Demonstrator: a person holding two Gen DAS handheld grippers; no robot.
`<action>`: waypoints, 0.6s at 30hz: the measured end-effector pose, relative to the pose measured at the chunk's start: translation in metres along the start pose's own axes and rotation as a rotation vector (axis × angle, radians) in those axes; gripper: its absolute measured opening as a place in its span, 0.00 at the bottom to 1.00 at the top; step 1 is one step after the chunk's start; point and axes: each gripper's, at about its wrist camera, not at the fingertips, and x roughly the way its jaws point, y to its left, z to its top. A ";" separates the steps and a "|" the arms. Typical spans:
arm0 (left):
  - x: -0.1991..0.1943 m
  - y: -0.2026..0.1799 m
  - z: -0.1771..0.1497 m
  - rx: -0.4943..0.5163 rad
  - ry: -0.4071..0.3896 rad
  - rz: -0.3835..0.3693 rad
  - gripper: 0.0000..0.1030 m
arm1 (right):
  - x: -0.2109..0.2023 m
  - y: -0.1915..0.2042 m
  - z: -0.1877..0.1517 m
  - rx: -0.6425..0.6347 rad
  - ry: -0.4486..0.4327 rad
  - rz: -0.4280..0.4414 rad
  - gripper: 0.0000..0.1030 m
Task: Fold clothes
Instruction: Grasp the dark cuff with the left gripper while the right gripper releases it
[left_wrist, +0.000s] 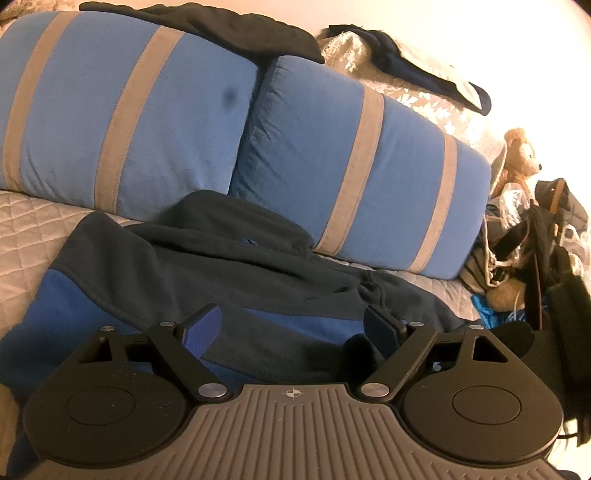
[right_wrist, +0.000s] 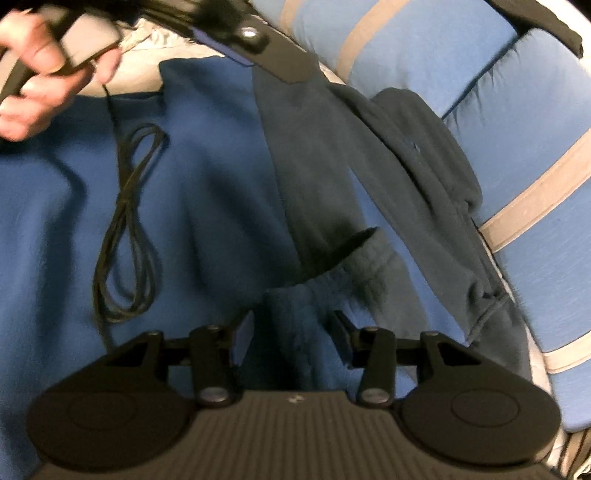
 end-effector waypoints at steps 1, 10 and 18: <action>0.000 0.000 0.000 0.001 0.000 0.002 0.82 | 0.004 -0.004 0.000 0.023 0.011 0.020 0.35; 0.000 0.004 0.000 -0.038 0.001 -0.005 0.82 | -0.017 0.006 0.000 0.075 -0.084 -0.122 0.12; 0.007 0.010 0.008 -0.171 0.078 -0.101 0.82 | -0.035 0.055 -0.008 -0.174 -0.204 -0.463 0.11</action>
